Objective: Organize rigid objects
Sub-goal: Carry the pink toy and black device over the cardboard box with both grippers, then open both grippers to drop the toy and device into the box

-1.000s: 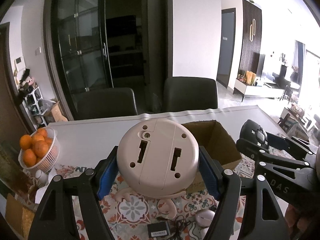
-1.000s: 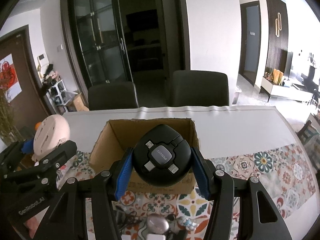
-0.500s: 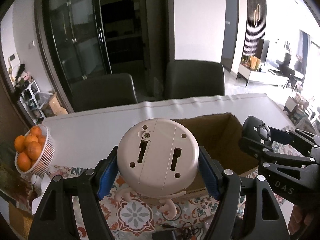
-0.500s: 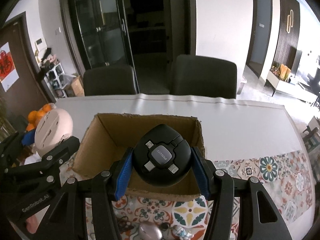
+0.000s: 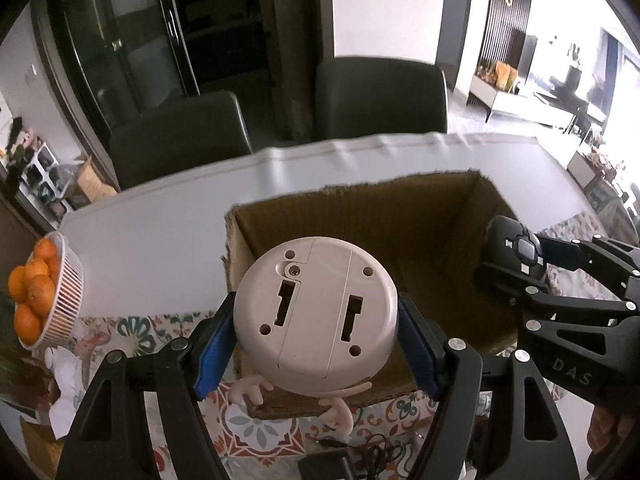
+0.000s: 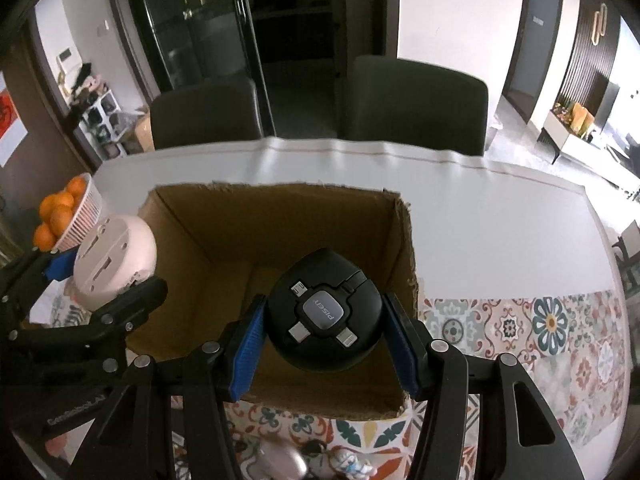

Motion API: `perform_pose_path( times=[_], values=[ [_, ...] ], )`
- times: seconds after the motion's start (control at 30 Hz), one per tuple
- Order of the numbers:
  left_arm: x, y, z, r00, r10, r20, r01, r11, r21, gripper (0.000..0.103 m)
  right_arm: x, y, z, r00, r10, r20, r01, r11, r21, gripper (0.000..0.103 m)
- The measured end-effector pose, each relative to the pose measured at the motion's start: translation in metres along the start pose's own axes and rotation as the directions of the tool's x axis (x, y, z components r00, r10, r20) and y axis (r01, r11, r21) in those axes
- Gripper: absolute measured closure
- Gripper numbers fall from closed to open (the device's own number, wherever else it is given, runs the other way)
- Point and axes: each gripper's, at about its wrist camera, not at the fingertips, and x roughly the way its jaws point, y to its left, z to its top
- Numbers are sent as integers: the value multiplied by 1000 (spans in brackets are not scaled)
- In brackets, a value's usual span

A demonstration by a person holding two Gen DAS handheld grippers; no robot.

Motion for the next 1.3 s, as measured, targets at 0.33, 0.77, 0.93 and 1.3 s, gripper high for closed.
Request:
perform_pose_path(
  times=[0.33,0.77,0.93,1.3],
  values=[
    [24,-1,-5,995,-17,-97,14,1000,-25,29,22,-1,-6,997,-5,-82,2,999,-37,46],
    [24,0,-3,992,-4,-123,-1,999,-41,29,26,-3,-7,993,15,-118,-20,999,-35,45],
    [15,3,-4,994,-18,-108,12,998,-56,29,18,-4,-7,995,23,-93,-24,1000,-7,45],
    [-38,7,-15,1000,-11,17,12,996,-84,20,-41,1,-16,996,-36,80,31,997,64,43]
  ],
)
